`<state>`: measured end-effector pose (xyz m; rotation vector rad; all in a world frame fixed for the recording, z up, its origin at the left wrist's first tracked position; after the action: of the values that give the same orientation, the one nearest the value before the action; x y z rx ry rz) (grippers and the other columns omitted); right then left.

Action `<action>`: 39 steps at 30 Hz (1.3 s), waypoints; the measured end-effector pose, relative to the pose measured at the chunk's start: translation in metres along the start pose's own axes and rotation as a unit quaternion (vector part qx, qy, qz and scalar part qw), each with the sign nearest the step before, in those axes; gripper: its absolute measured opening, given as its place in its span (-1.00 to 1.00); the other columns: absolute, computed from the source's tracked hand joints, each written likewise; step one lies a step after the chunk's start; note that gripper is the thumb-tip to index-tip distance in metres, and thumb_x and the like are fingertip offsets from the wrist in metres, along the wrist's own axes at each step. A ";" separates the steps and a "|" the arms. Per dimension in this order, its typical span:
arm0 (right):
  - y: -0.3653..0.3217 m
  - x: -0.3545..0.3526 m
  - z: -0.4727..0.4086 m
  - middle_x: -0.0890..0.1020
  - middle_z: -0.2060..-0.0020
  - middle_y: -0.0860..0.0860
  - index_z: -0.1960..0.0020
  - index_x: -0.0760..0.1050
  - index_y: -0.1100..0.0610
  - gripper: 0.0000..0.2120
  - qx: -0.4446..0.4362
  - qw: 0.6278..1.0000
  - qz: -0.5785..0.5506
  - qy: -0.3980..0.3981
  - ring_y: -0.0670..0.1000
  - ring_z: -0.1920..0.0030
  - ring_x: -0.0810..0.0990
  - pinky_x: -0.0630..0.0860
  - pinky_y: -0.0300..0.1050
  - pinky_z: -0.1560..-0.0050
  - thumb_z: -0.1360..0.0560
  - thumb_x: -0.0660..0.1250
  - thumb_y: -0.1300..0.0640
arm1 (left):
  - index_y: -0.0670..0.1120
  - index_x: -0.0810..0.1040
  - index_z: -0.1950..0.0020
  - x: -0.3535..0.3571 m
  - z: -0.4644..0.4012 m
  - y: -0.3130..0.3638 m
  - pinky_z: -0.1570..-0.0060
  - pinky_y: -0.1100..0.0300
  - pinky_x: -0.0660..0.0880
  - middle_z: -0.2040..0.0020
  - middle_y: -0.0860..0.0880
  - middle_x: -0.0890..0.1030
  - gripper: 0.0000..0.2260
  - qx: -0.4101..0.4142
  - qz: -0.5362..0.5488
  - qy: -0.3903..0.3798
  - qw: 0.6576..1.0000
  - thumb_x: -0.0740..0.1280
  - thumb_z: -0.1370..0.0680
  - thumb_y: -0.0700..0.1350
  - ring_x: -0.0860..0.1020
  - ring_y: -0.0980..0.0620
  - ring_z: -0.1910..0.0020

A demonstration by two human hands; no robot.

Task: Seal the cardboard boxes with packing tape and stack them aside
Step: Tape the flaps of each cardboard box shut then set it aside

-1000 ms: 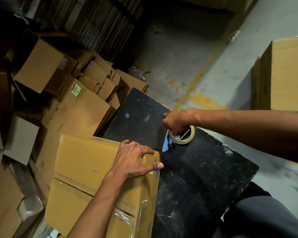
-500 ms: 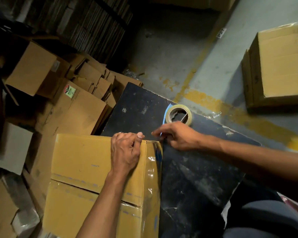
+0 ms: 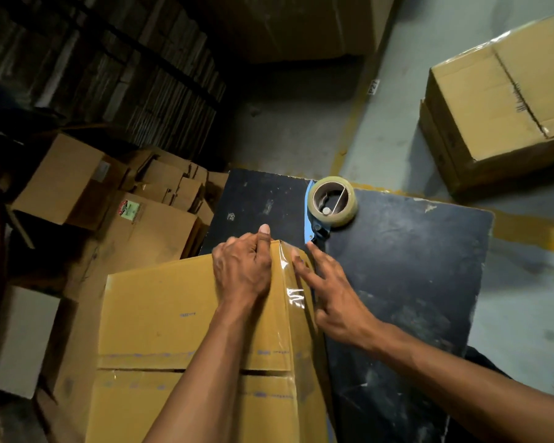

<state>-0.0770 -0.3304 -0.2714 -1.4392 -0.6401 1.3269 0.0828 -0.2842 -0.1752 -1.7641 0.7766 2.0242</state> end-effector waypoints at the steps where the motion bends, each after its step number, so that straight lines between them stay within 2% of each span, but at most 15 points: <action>1: -0.001 -0.007 0.002 -0.21 -0.65 -0.14 -0.62 -0.10 -0.38 -0.02 -0.002 1.000 -0.004 0.006 0.02 -0.65 -0.19 0.03 0.14 -0.61 -0.47 0.31 0.28 | -0.03 0.67 0.04 0.000 0.000 -0.001 -0.32 -0.06 0.32 0.12 -0.04 0.63 -0.38 0.002 0.003 0.000 1.000 -0.09 -0.68 0.27 0.53 -0.01 -0.02; 4: 0.004 -0.025 0.000 -0.03 -0.65 -0.15 -0.62 0.07 -0.31 -0.07 0.020 0.998 -0.046 0.032 -0.01 -0.64 -0.09 0.09 0.11 -0.61 -0.41 0.23 0.34 | 0.01 0.66 0.05 0.000 -0.001 0.000 -0.32 -0.02 0.30 0.13 0.00 0.62 -0.38 0.006 0.003 0.003 1.000 -0.11 -0.67 0.29 0.50 0.04 0.00; 7: -0.004 -0.018 -0.012 -0.03 -0.66 -0.17 -0.65 -0.10 -0.29 -0.03 0.016 0.997 -0.077 0.008 -0.05 -0.64 -0.09 0.09 0.20 -0.62 -0.40 0.19 0.29 | 0.01 0.66 0.06 -0.001 0.000 0.003 -0.33 -0.01 0.29 0.13 0.02 0.61 -0.38 0.004 0.001 0.004 1.000 -0.11 -0.65 0.28 0.45 0.08 0.02; 11: -0.015 -0.004 -0.009 -0.14 -0.65 -0.19 -0.57 -0.26 -0.46 0.02 0.007 0.998 -0.068 0.012 -0.04 -0.63 -0.16 0.04 0.20 -0.63 -0.41 0.19 0.25 | 0.02 0.65 0.09 0.000 -0.002 0.001 -0.31 0.03 0.28 0.15 0.04 0.59 -0.36 -0.006 0.011 0.001 1.000 -0.14 -0.63 0.32 0.47 0.09 0.03; 14: -0.008 -0.015 0.004 -0.03 -0.64 -0.22 -0.53 -0.02 -0.54 -0.07 -0.014 0.997 -0.069 0.011 -0.08 -0.62 -0.09 0.08 0.09 -0.60 -0.39 0.13 0.23 | 0.05 0.59 0.15 0.001 -0.002 -0.001 -0.29 0.04 0.28 0.18 0.04 0.57 -0.41 -0.004 0.014 0.007 1.000 -0.12 -0.63 0.31 0.47 0.09 0.05; 16: -0.001 -0.032 0.005 0.22 -0.58 -0.27 -0.47 0.31 -0.47 -0.28 -0.003 0.992 -0.127 0.028 -0.19 -0.57 0.09 0.20 0.05 -0.56 -0.48 0.18 0.20 | 0.06 0.57 0.17 0.001 -0.002 -0.001 -0.29 0.06 0.26 0.18 0.05 0.56 -0.43 -0.007 0.022 0.007 1.000 -0.12 -0.63 0.32 0.45 0.10 0.04; 18: -0.001 -0.055 -0.004 0.42 -0.46 -0.31 -0.41 0.48 -0.33 -0.57 0.022 0.979 -0.188 0.080 -0.28 -0.47 0.29 0.37 0.07 -0.49 -0.57 0.28 -0.04 | 0.06 0.60 0.13 0.002 -0.003 -0.003 -0.29 0.08 0.25 0.17 0.06 0.56 -0.41 -0.009 0.022 0.003 1.000 -0.13 -0.63 0.33 0.45 0.11 0.03; 20: -0.014 -0.072 -0.024 0.50 -0.41 -0.27 -0.41 0.51 -0.26 -0.51 0.035 0.968 -0.229 0.100 -0.27 -0.41 0.41 0.45 0.00 -0.41 -0.53 0.30 -0.35 | 0.07 0.61 0.09 0.003 -0.003 -0.004 -0.30 0.08 0.25 0.16 0.06 0.57 -0.38 -0.009 0.017 0.000 1.000 -0.14 -0.62 0.36 0.47 0.11 0.02; 22: -0.032 -0.079 -0.050 0.55 -0.39 -0.22 -0.38 0.56 -0.22 -0.44 0.030 0.967 -0.245 0.068 -0.26 -0.38 0.45 0.46 -0.05 -0.39 -0.47 0.34 -0.45 | 0.04 0.62 0.03 0.003 -0.001 -0.004 -0.28 0.15 0.20 0.12 0.06 0.58 -0.35 -0.012 0.029 -0.005 1.000 -0.15 -0.60 0.38 0.41 0.17 -0.02; 24: -0.039 -0.073 -0.072 0.64 -0.27 -0.23 -0.29 0.63 -0.21 -0.49 0.027 0.969 -0.245 0.021 -0.25 -0.32 0.53 0.50 -0.01 -0.38 -0.44 0.40 -0.43 | 0.01 0.63 -0.01 0.003 0.000 -0.004 -0.30 0.15 0.22 0.10 0.06 0.57 -0.33 -0.011 0.032 -0.005 0.999 -0.15 -0.58 0.38 0.37 0.18 -0.03; 27: -0.026 -0.059 -0.085 0.72 -0.13 -0.19 -0.20 0.70 -0.10 -0.62 0.013 0.954 -0.298 -0.018 -0.16 -0.23 0.64 0.55 0.11 -0.34 -0.47 0.50 -0.26 | 0.03 0.65 0.00 0.003 -0.002 -0.008 -0.37 0.03 0.28 0.08 0.03 0.61 -0.33 -0.016 0.019 0.004 1.000 -0.14 -0.61 0.38 0.41 0.16 -0.04; 29: -0.015 -0.054 -0.086 0.72 -0.16 -0.12 -0.21 0.71 0.03 -0.64 -0.005 0.942 -0.334 -0.023 -0.08 -0.25 0.65 0.53 0.15 -0.37 -0.50 0.51 -0.13 | 0.03 0.64 0.08 0.005 -0.005 -0.010 -0.35 -0.02 0.31 0.12 0.01 0.60 -0.34 -0.023 0.020 0.005 1.000 -0.13 -0.61 0.38 0.46 0.11 0.00; 32: -0.008 -0.052 -0.089 0.72 -0.17 -0.06 -0.23 0.69 0.15 -0.67 -0.024 0.933 -0.359 -0.019 -0.05 -0.28 0.64 0.51 0.10 -0.40 -0.51 0.50 0.03 | 0.05 0.57 0.15 0.005 -0.005 -0.006 -0.31 -0.03 0.34 0.19 0.02 0.55 -0.40 -0.008 0.018 0.006 1.000 -0.12 -0.63 0.36 0.49 0.06 0.06; 36: -0.001 -0.051 -0.090 0.71 -0.19 -0.07 -0.24 0.68 0.14 -0.72 -0.019 0.933 -0.356 -0.043 -0.07 -0.28 0.63 0.53 0.05 -0.38 -0.55 0.48 0.12 | 0.03 0.61 0.12 0.004 -0.003 -0.005 -0.31 0.00 0.31 0.18 0.04 0.54 -0.35 -0.007 0.022 -0.004 1.000 -0.14 -0.61 0.39 0.44 0.08 0.03; 39: 0.012 -0.057 -0.086 0.73 -0.13 -0.10 -0.23 0.69 0.10 -0.75 -0.007 0.948 -0.317 -0.042 -0.09 -0.22 0.66 0.57 0.05 -0.34 -0.55 0.48 0.12 | 0.08 0.55 0.19 0.003 -0.004 -0.005 -0.26 0.02 0.33 0.21 0.05 0.53 -0.40 -0.004 0.031 -0.012 0.999 -0.13 -0.61 0.39 0.45 0.08 0.05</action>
<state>-0.0135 -0.4132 -0.2722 -1.0534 -1.0630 0.8729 0.0879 -0.2832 -0.1793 -1.7367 0.8277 2.0873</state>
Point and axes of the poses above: each hand's wrist, its own z-axis away from the middle knuckle, its own x-axis out of the palm, y = z × x, the point moved 7 cm from there along -z, towards the middle knuckle
